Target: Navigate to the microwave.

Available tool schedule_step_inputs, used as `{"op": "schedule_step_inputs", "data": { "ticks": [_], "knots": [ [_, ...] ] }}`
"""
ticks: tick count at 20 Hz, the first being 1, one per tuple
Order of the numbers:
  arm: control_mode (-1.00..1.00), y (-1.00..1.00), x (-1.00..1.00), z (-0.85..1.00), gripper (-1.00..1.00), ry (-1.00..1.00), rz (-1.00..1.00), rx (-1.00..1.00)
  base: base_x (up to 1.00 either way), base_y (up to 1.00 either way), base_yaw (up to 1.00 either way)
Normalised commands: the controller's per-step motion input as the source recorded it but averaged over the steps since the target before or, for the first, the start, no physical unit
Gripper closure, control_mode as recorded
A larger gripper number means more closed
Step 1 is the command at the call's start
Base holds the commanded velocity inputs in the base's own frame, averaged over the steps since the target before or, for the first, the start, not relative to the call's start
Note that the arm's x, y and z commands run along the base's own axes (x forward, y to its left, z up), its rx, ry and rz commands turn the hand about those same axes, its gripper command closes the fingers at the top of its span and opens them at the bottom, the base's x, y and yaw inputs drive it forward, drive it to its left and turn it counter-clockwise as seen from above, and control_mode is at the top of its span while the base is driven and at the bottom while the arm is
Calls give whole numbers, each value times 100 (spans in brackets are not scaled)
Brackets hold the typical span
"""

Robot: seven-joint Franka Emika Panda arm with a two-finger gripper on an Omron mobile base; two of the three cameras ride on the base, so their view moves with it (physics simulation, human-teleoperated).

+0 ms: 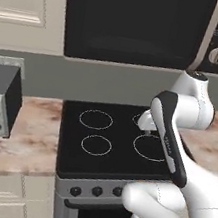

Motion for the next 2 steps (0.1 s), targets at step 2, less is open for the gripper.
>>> {"op": "schedule_step_inputs", "data": {
  "ticks": [2],
  "knots": [
    [100,0,0,0,-100,0,0,0,53,15,-13]
  ]
}}
